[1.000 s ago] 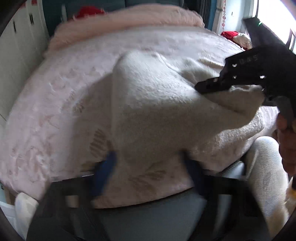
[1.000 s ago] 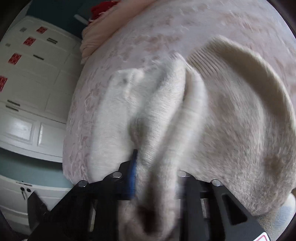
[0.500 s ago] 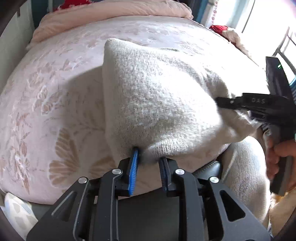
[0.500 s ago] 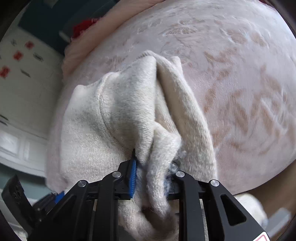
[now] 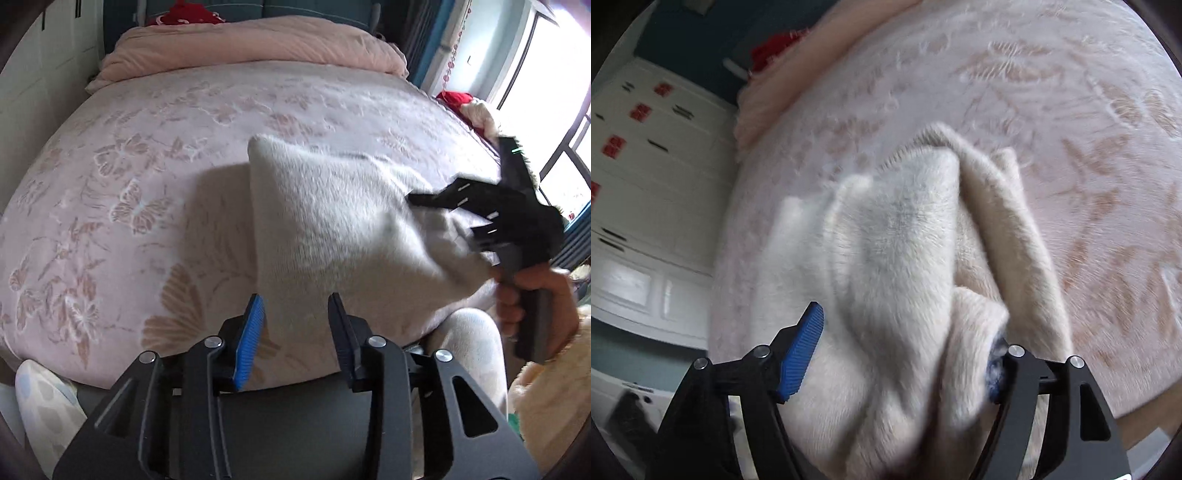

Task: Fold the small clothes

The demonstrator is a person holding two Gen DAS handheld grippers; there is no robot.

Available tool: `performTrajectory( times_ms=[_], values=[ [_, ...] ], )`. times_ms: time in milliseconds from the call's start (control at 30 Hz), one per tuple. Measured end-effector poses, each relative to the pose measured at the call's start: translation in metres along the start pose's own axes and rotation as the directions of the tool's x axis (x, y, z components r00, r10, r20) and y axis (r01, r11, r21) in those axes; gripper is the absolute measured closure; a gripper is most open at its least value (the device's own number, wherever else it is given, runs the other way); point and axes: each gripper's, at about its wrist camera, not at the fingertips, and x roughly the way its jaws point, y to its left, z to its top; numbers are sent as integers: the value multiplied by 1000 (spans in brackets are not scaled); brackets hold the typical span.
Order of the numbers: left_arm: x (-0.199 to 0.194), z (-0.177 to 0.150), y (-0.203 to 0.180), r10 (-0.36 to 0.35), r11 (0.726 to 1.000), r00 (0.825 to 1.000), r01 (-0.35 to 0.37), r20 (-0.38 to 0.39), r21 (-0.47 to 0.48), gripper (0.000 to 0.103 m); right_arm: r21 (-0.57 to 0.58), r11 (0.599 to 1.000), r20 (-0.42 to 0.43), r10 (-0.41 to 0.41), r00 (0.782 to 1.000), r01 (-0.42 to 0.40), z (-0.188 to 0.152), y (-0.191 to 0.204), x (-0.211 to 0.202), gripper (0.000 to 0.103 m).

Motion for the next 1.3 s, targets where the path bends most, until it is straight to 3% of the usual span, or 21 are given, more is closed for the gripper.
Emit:
performTrajectory(
  times_ms=[33,133,200,267,300,333,367,433,500,600,667,733,767,833,867,967,1100,1167,1233,1300],
  values=[
    [-4,0,-1,2,1000,1000,-2,7,-1,65,-27,1000,26,-3,1000,4,2,7,-8,83],
    [-12,4,0,6,1000,1000,-6,22,-5,59,-80,996,201,57,978,-42,4,22,-64,88],
    [-13,4,1,5,1000,1000,-4,29,-8,58,-96,995,249,25,968,-2,3,19,-80,88],
    [-7,4,1,16,1000,1000,-16,17,-7,58,-84,992,208,-77,975,96,1,1,-63,86],
    [-4,3,1,17,1000,1000,-17,6,-9,58,-84,982,102,-160,982,169,0,-18,-34,85],
    [2,2,1,16,1000,1000,-16,-9,-13,58,-73,979,44,-185,982,188,-7,-29,-21,83],
    [7,2,0,13,1000,1000,-13,-28,-16,58,-33,988,44,-147,988,149,-13,-39,-22,79],
    [10,3,-3,15,1000,999,-15,-40,-15,58,-5,995,123,-98,988,99,-16,-37,-47,77],
    [6,5,-5,20,1000,999,-20,-25,-5,57,-12,995,224,-95,970,100,-24,-26,-83,74],
    [1,14,-7,1,1000,1000,-1,-5,-24,53,-55,997,283,-39,958,57,-36,-6,-115,74],
    [3,22,-9,-17,999,1000,17,0,-49,48,-116,992,262,-23,965,55,-47,9,-115,78],
    [8,29,-15,-33,997,999,32,-5,-63,48,-168,984,193,-24,981,58,-64,17,-102,80],
    [12,31,-19,-41,997,999,40,-10,-60,48,-188,979,160,-49,986,79,-71,16,-92,85],
    [24,32,-31,-31,999,999,30,-16,-17,48,-207,947,110,-226,968,245,-83,-4,-57,94],
    [37,30,-38,14,999,999,-13,-41,30,48,-197,938,101,-268,958,283,-84,-14,-46,95],
    [71,21,-37,80,996,988,-74,-132,43,47,-65,981,100,-174,980,181,-82,-42,-54,95],
    [79,17,-37,113,993,985,-106,-134,55,42,-123,965,85,-220,972,230,-77,-32,-56,93],
    [82,16,-39,125,991,983,-116,-135,70,40,-136,957,61,-249,966,256,-76,-33,-45,82],
    [85,15,-37,125,991,982,-117,-141,65,38,-108,965,58,-233,971,238,-72,-27,-54,80],
    [82,15,-35,119,992,983,-113,-142,53,38,-95,975,113,-191,975,202,-63,-14,-71,80]
  ],
)
